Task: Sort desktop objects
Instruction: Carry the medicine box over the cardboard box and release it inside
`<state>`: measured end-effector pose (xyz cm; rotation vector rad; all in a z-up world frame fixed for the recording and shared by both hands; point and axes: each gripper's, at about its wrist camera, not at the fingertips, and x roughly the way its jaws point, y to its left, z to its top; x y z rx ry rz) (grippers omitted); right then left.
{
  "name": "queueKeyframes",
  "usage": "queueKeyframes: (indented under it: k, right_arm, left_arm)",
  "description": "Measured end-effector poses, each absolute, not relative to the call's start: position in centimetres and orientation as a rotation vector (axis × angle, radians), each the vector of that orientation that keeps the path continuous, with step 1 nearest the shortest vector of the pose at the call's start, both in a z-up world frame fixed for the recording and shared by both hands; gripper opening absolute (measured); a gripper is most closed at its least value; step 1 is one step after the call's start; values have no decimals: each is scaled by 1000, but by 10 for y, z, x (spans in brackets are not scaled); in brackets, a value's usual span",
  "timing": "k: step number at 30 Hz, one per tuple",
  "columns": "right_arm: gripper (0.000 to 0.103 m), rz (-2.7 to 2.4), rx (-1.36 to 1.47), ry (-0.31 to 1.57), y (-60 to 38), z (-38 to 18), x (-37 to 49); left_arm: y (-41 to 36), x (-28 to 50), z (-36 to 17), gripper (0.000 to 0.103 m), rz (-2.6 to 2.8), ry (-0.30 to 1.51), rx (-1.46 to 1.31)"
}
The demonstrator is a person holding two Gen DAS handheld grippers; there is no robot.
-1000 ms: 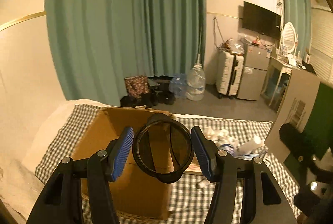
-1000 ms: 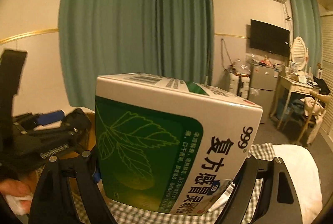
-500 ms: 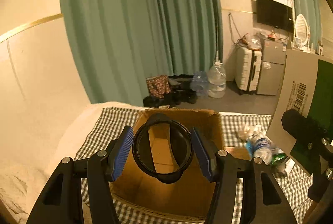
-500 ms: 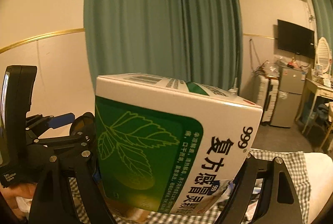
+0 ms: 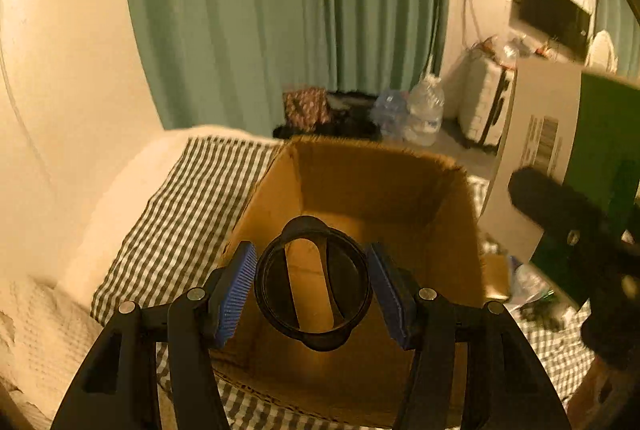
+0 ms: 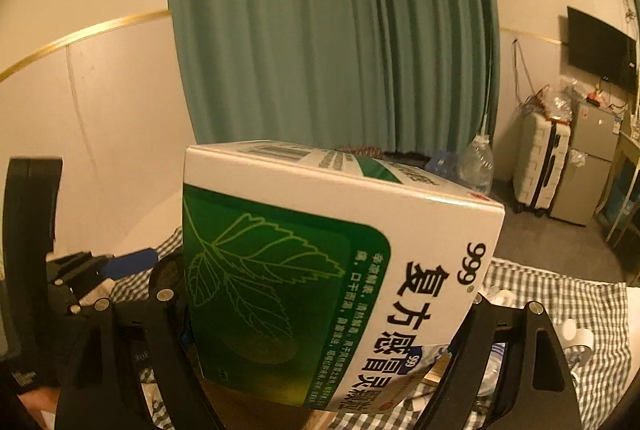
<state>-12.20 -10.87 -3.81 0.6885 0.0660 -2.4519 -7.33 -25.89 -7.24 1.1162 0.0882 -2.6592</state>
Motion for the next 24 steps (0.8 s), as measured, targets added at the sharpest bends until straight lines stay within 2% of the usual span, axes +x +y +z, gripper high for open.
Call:
queueKeyframes:
  k: [10,16,24]
  right_arm:
    - [85,-2350,864,124,-139,-78,-159]
    - [85,-2283,983,230,-158,-105,-177]
    - [85,-2235,1082,275,-169,-129,-197]
  left_arm:
    - [-264,-93,-107,59,-2587,105,1255]
    - [-265,-110,-135,59,-2522,88,1362]
    - [-267,-116,-150,61,-2493,82,1401]
